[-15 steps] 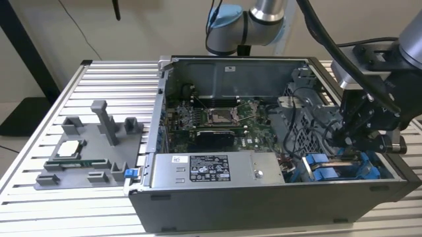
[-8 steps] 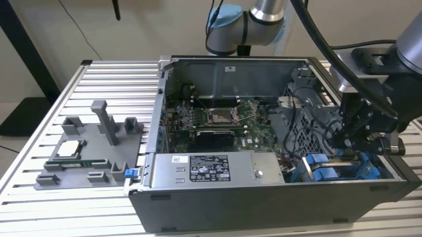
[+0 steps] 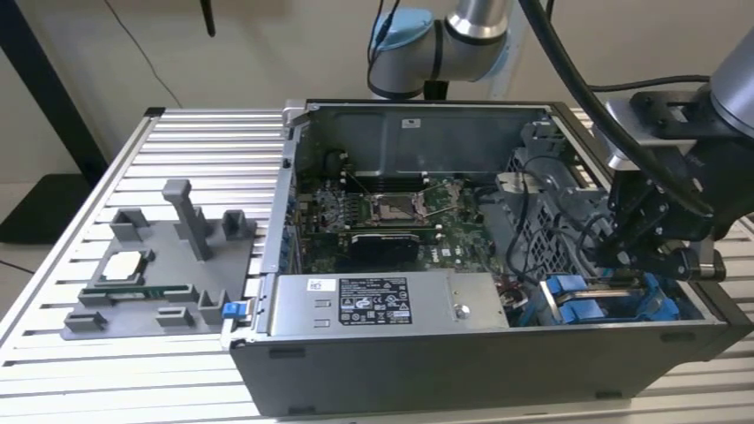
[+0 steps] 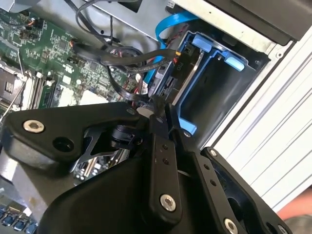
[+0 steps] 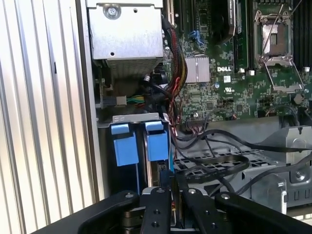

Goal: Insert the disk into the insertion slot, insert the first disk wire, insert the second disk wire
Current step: 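Insert the second disk wire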

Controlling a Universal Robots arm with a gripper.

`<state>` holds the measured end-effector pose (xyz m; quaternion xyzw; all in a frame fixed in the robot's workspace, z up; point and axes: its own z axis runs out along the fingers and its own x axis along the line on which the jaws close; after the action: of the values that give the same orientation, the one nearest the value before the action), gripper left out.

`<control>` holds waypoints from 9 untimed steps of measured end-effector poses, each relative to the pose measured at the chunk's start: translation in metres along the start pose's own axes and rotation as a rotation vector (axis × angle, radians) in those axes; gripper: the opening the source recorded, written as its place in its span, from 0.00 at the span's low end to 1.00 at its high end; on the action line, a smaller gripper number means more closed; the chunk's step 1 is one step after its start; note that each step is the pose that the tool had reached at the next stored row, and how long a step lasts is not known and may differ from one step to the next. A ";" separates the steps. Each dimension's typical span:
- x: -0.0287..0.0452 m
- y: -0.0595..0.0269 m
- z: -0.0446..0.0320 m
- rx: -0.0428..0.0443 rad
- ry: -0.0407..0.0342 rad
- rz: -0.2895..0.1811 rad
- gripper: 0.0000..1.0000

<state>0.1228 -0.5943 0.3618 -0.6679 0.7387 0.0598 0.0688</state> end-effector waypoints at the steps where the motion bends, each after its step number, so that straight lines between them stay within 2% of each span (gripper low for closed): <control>1: 0.0000 -0.0006 0.0005 0.0001 0.0000 0.000 0.00; 9: 0.0001 -0.0053 0.0039 0.0013 -0.0001 -0.001 0.00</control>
<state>0.1282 -0.5943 0.3580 -0.6681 0.7385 0.0594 0.0693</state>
